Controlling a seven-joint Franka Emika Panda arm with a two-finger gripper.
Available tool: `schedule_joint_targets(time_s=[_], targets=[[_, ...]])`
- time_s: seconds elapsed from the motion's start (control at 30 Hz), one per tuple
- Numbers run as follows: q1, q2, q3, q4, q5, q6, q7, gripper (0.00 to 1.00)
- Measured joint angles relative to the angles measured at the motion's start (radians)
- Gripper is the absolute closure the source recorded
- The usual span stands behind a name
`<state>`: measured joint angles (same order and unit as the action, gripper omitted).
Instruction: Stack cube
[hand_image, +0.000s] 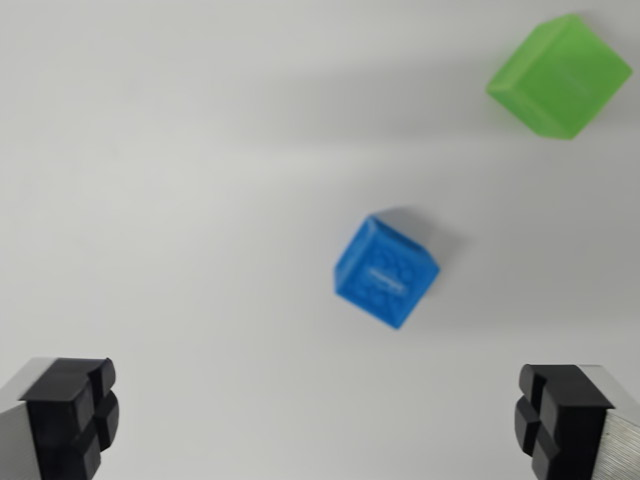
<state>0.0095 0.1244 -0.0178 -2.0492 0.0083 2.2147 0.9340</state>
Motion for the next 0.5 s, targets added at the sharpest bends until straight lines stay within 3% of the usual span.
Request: schedule_joint_targets(time_s=[0.5], targets=[[0.000,0.018,-0.016,-0.102,0.000,0.106,0.139,0.00]])
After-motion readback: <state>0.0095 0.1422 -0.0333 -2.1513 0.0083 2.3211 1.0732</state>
